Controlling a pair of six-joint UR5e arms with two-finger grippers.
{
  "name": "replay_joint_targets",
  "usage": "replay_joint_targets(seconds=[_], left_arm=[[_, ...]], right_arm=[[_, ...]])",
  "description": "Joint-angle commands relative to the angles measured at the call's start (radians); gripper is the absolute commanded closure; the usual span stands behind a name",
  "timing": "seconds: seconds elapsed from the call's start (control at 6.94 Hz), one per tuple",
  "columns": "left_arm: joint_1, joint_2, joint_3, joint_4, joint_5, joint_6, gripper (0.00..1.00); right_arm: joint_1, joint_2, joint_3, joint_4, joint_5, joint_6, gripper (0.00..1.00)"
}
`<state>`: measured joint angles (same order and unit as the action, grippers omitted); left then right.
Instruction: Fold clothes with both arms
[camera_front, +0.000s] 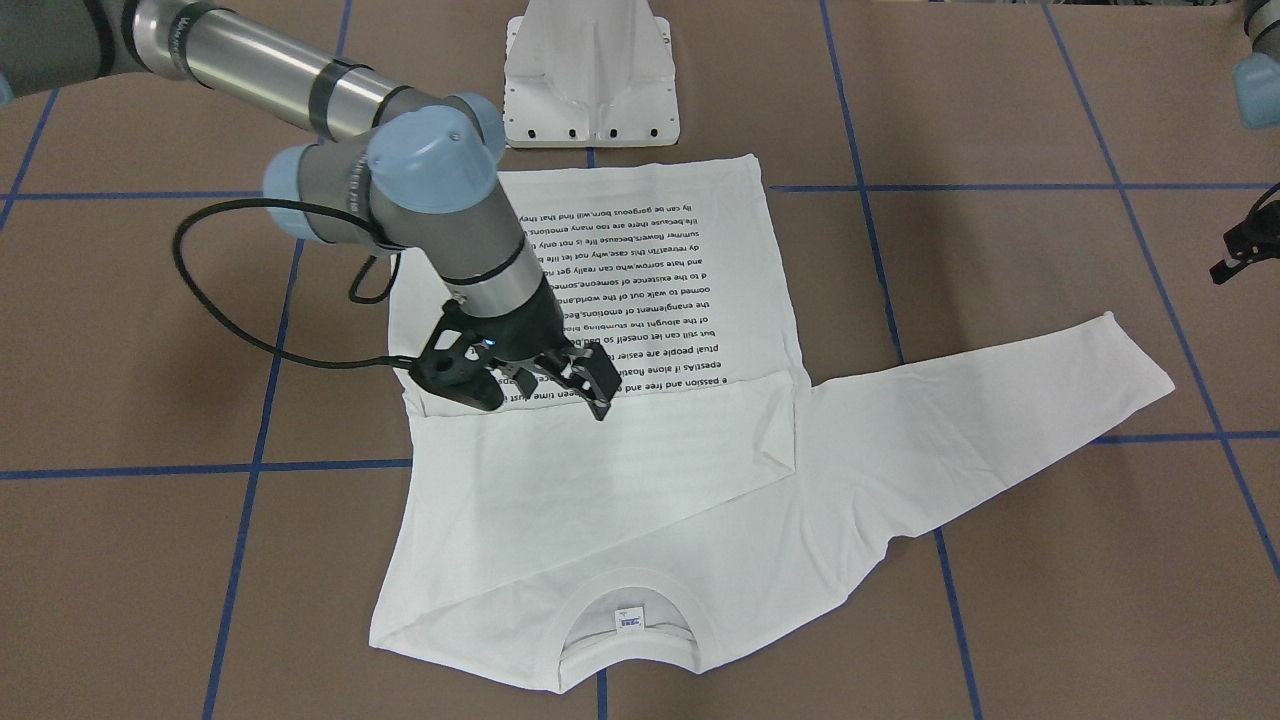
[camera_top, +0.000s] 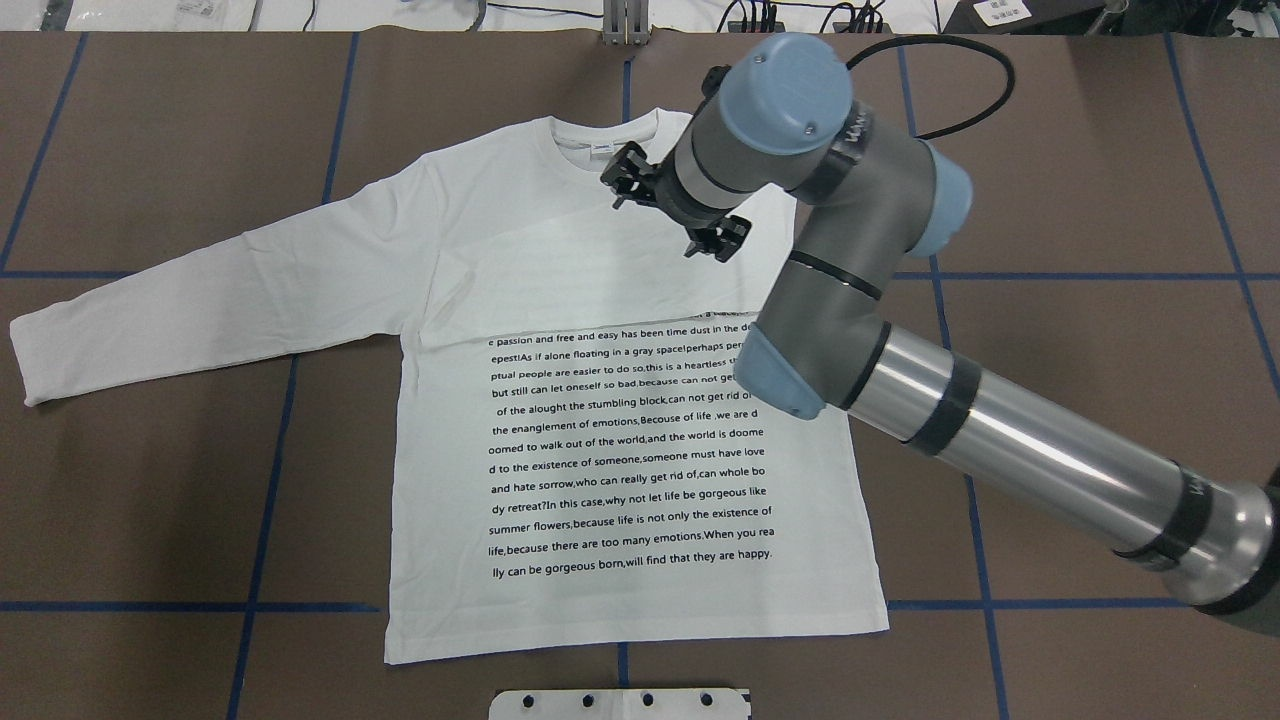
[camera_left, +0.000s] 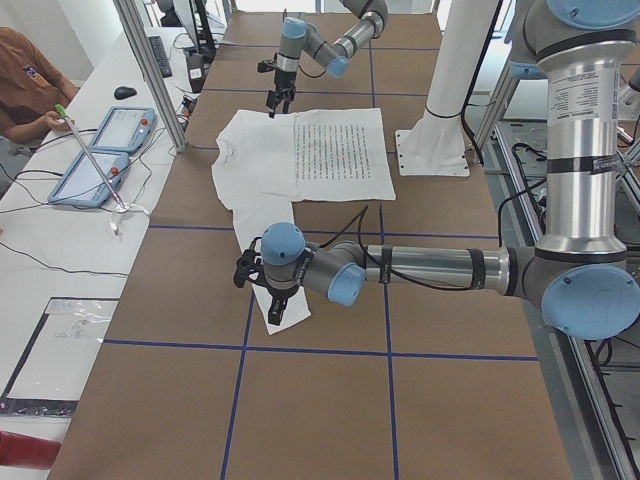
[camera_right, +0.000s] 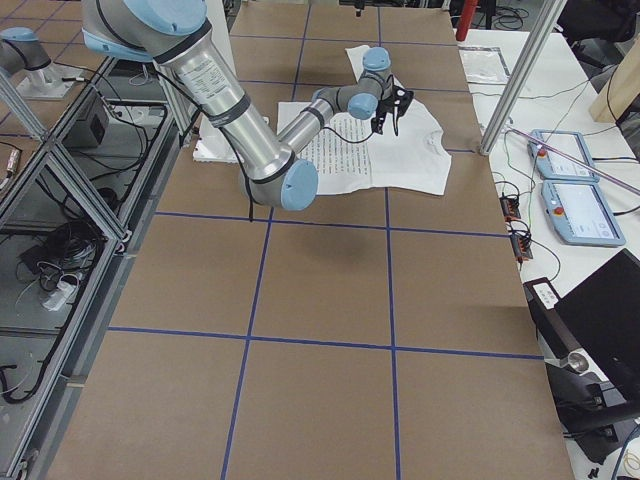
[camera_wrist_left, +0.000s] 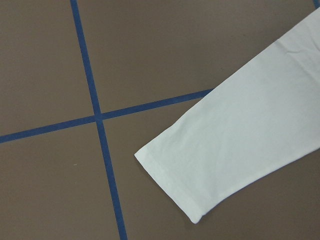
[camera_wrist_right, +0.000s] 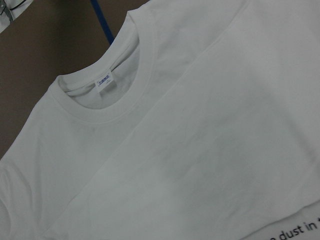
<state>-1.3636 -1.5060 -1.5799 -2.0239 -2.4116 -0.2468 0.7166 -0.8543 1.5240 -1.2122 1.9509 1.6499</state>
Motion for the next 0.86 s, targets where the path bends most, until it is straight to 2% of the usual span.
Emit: replay_joint_targets(seconds=[0.0, 0.14, 0.29, 0.58, 0.72], left_arm=[[0.084, -0.043, 0.199, -0.212, 0.014, -0.165, 0.04], [0.157, -0.062, 0.240, -0.282, 0.019, -0.284, 0.10], [0.175, -0.078, 0.292, -0.324, 0.025, -0.304, 0.10], [0.176, -0.083, 0.310, -0.326, 0.046, -0.302, 0.16], [0.176, -0.083, 0.310, -0.326, 0.070, -0.304, 0.24]], right_arm=[[0.064, -0.265, 0.250, -0.023, 0.060, -0.172, 0.01], [0.066, -0.285, 0.274, -0.021, 0.059, -0.174, 0.01], [0.066, -0.292, 0.281, -0.021, 0.053, -0.174, 0.01], [0.066, -0.299, 0.297, -0.021, 0.049, -0.174, 0.01], [0.064, -0.302, 0.297, -0.021, 0.049, -0.174, 0.01]])
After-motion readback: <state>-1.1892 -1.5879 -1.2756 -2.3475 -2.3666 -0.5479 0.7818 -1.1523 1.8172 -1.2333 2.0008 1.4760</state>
